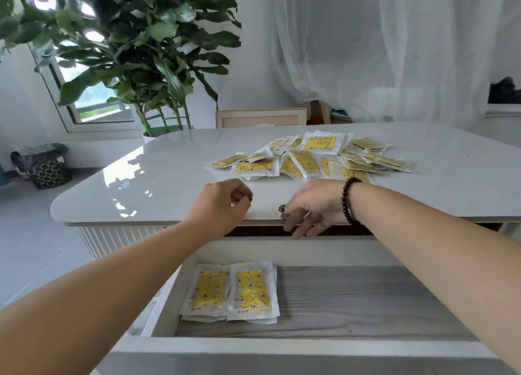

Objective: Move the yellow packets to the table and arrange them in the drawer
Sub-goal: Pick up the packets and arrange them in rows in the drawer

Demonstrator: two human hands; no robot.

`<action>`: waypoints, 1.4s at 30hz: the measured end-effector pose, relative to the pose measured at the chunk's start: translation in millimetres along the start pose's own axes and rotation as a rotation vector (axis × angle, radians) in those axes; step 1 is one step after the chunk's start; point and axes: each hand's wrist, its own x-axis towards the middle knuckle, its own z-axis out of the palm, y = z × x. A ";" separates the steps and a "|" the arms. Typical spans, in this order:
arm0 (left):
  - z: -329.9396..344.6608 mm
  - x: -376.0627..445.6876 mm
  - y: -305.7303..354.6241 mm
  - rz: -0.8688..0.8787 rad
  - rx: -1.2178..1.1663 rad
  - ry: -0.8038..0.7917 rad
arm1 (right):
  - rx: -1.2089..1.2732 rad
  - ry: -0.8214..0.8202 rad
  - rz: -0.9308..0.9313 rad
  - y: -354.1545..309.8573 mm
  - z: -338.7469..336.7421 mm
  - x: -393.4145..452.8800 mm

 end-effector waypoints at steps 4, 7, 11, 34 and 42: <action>25.3 31.0 -4.8 -0.088 0.125 -0.044 | 0.267 0.430 -0.081 11.1 -18.6 26.0; 49.1 51.1 0.9 -0.135 0.283 0.052 | -0.029 0.782 -0.115 33.6 -29.9 51.0; 67.0 75.4 7.1 -0.103 0.410 0.224 | -0.363 0.950 -0.156 37.4 -31.9 69.9; 53.6 64.8 -1.8 -0.173 0.519 0.064 | -1.081 0.840 -0.198 14.6 -18.1 74.5; 31.9 8.1 27.0 -0.099 0.675 -0.105 | -1.148 0.737 -0.207 22.0 -1.0 24.2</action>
